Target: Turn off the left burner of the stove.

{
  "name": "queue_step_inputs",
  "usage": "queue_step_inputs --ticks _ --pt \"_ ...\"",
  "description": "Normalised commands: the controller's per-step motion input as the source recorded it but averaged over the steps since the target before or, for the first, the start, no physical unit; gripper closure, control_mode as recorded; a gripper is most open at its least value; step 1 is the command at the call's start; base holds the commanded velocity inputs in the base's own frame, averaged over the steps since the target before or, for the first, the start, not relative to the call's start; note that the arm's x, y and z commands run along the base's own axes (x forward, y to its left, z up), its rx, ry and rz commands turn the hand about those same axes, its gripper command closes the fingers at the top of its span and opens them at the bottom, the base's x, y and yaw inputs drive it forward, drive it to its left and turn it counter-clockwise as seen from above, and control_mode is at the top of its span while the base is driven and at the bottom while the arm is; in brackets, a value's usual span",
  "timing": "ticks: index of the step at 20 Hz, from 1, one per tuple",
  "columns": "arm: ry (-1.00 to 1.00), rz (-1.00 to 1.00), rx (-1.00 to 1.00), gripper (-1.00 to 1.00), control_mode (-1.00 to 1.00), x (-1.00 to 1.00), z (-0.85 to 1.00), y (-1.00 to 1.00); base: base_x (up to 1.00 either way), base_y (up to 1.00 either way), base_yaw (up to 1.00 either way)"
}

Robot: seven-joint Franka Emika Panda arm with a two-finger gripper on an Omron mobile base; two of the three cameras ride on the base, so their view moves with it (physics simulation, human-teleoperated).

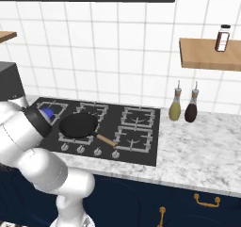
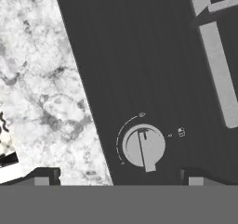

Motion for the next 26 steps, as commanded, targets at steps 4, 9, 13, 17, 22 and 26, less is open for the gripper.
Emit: queue_step_inputs --ticks 4,9,13,17,22,26 --pt "0.0 0.0 0.0 -1.0 -1.0 0.28 -0.18 0.0 0.0 0.0 0.0" --pt "0.0 0.0 0.0 -1.0 -1.0 0.16 -0.11 0.0 0.0 0.0 0.0" --pt "0.0 0.0 0.0 -1.0 -1.0 0.02 -0.13 0.07 0.0 0.0 0.0" --pt "0.0 0.0 0.0 -1.0 -1.0 -0.03 -0.33 0.04 0.0 0.0 0.0" --pt "0.0 0.03 0.0 -1.0 -1.0 -0.18 -0.22 0.21 0.0 0.0 0.0" --pt "0.0 0.03 0.0 -1.0 -1.0 -0.12 -0.03 0.13 0.0 0.0 0.0"
